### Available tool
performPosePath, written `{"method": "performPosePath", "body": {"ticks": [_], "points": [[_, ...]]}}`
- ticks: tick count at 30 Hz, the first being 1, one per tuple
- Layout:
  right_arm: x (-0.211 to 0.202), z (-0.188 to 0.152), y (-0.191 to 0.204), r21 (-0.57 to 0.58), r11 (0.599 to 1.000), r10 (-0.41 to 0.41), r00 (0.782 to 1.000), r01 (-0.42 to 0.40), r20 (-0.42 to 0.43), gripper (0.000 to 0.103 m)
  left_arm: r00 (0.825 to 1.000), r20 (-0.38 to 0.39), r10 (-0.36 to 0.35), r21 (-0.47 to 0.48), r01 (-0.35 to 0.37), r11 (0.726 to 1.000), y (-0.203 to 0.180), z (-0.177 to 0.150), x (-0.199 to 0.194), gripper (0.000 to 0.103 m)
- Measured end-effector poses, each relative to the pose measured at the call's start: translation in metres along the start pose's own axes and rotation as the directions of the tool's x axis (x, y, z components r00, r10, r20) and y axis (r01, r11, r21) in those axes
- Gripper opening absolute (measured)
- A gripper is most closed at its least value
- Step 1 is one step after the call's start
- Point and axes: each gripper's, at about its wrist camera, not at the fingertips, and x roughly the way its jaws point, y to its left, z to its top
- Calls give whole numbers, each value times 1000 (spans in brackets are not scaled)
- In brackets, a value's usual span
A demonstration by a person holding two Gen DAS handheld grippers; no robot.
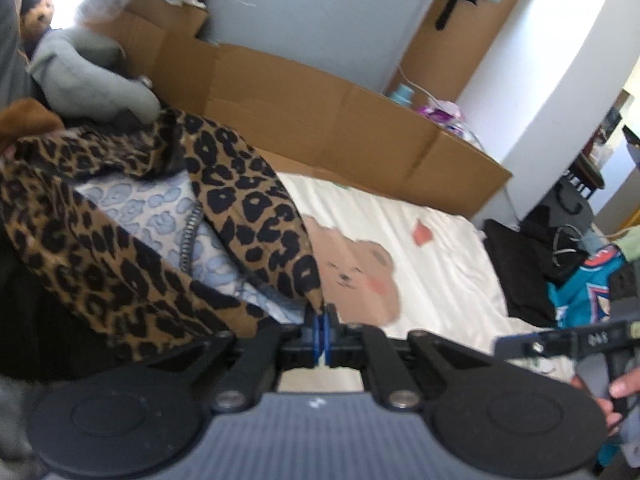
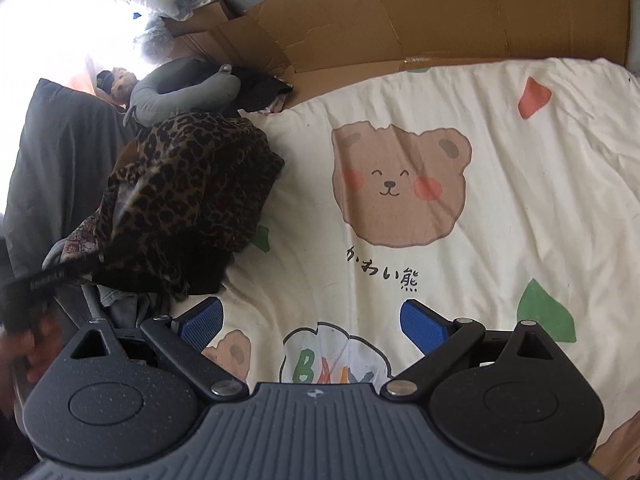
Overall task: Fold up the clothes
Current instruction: 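Close the left gripper on the leopard-print garment's edge and lift it, then lift the leopard garment with the left gripper while the right tool approaches it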
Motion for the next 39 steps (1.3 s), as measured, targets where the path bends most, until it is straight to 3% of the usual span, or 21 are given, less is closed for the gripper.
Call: {"method": "performPosePath", "body": {"ticks": [16,19,21,23,25,32,39], "points": [[16,-10,3,-10,1000,18,999,-18,-38,98,979,-126,-159,-54,154,987,-62,-76,53,3],[19,-13,0,-10,1000,-5,999,5,-48,98,975,-167,-143,-63,134,989,-61,-86,62,5],[22,-16,-3,-7,1000,-23,998,23,-55,98,976,-172,-130,-87,116,989,-56,-88,62,15],[22,-17,-6,-3,999,-34,998,34,-58,98,981,-159,-107,-104,91,990,-47,-86,57,39],[23,-17,-9,2,999,-44,997,45,-59,98,987,-140,-84,-112,69,991,-39,-83,53,48],[24,-19,-13,14,998,-68,996,68,-53,98,996,-84,7,-175,-21,984,-11,-65,61,49],[27,-24,-22,17,995,-95,993,97,-66,98,998,-33,63,-205,-68,976,6,-47,81,49]]}}
